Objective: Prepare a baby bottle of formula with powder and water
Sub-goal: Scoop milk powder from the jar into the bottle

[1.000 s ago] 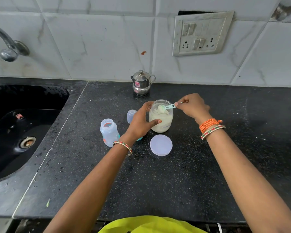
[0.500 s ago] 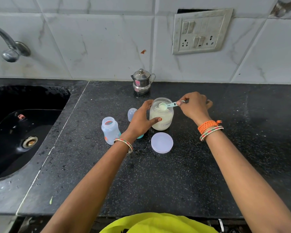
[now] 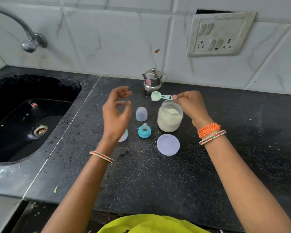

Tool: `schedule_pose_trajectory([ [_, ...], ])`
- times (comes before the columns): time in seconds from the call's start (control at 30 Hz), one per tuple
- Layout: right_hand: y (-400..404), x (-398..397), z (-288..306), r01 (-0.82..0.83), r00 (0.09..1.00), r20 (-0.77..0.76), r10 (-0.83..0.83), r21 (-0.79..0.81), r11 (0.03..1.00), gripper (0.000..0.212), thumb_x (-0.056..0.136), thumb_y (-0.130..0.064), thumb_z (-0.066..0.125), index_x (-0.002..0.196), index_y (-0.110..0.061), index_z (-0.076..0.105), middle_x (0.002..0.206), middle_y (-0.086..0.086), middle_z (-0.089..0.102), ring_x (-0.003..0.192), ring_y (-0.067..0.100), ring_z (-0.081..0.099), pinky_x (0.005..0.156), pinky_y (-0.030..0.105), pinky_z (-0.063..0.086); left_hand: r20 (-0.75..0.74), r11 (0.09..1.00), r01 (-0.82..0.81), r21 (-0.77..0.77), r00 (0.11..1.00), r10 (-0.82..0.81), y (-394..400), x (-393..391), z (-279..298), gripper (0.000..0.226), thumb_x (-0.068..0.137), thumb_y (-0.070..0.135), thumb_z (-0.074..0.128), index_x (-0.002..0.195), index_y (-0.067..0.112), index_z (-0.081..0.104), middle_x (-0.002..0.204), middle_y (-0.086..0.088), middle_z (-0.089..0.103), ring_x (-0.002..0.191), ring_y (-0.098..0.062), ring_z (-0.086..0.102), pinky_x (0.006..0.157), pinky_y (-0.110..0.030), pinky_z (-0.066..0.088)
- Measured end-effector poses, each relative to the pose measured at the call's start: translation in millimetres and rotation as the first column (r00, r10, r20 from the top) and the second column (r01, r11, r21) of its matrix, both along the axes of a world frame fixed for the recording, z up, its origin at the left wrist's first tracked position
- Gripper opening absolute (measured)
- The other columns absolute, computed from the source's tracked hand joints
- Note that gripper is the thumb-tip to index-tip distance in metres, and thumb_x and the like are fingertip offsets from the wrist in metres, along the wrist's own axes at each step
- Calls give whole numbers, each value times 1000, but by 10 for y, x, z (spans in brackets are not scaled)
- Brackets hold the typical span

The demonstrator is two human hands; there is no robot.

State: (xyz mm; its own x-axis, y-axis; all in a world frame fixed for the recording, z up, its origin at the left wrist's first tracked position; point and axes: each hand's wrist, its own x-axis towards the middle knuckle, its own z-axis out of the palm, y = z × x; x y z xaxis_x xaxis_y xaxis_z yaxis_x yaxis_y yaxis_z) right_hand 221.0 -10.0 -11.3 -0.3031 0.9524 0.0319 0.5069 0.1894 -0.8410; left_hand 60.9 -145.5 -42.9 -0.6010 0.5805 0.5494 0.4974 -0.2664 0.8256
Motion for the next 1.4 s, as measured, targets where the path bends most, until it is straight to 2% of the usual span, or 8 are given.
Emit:
schedule_pose_trajectory([
  [0.17,-334,-479,-90,-144,983,129,127,131,981,21,87,-34,61,80,-18,72,87,1,70,104,28,57,93,42,41,127,975,-208,-72,968,216,-486,-426,-275,46,70,5,47,114,17,52,109,10,59,103,-4,55,89,-35,48],
  [0.37,-632,-797,-226,-221,966,197,167,296,929,11,87,-27,62,79,-26,69,100,-1,65,112,23,48,95,39,25,167,912,44,-408,986,27,-673,-507,-638,71,67,20,55,135,19,36,138,2,43,126,-4,38,109,-35,31],
  [0.5,-713,-852,-277,-285,944,289,161,464,839,9,87,-24,60,84,-24,68,107,-5,61,113,21,44,96,41,22,143,867,95,-490,989,-28,-592,-509,-766,79,72,40,70,139,23,33,144,6,40,130,-5,36,107,-29,30],
  [0.63,-735,-837,-277,-412,898,401,180,626,662,10,89,-21,57,89,-20,66,96,-3,64,96,21,54,85,37,22,129,870,117,-478,990,-62,-485,-488,-787,70,75,37,77,134,25,40,136,11,48,125,-6,44,100,-24,33],
  [0.73,-770,-803,-282,-498,862,448,236,663,559,6,87,-13,59,84,-15,64,79,2,63,73,25,59,68,34,34,120,891,106,-442,991,-58,-437,-465,-774,56,75,31,77,123,26,49,121,12,58,112,-8,54,91,-15,39],
  [0.87,-840,-754,-360,-539,839,487,242,688,486,10,78,-4,68,83,-12,66,71,5,59,63,25,57,48,29,38,158,908,103,-406,987,-41,-427,-449,-805,53,74,26,79,120,22,53,116,8,63,108,-7,60,90,-15,45],
  [1.07,-895,-723,-365,-555,831,513,217,733,392,22,72,2,60,85,-14,70,71,4,57,60,22,54,48,27,34,179,913,113,-393,983,-45,-430,-460,-837,56,74,23,79,124,19,53,118,2,64,109,-12,61,96,-34,50],
  [1.4,-878,-749,-354,-559,826,534,179,740,373,20,74,0,59,83,-14,71,73,5,58,64,24,54,51,26,32,189,919,116,-377,981,-47,-435,-447,-826,54,73,22,80,120,23,54,116,2,65,109,-9,61,96,-31,50],
])
